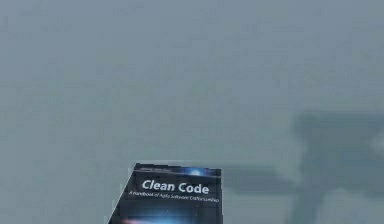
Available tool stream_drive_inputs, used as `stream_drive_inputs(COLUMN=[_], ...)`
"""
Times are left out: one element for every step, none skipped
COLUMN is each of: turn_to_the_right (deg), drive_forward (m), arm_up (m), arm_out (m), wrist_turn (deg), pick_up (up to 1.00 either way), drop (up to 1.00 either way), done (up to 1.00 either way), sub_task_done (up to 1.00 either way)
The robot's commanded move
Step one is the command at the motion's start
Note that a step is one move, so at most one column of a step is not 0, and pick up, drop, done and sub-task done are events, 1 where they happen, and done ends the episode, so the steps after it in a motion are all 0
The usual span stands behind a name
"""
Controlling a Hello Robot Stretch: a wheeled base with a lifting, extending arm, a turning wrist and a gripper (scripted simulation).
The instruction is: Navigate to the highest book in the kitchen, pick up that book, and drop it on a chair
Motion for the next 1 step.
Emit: stream_drive_inputs(turn_to_the_right=[45.0], drive_forward=[0.00], arm_up=[0.00], arm_out=[0.00], wrist_turn=[0.0], pick_up=[0.00], drop=[0.00], done=[0.00], sub_task_done=[0.00])
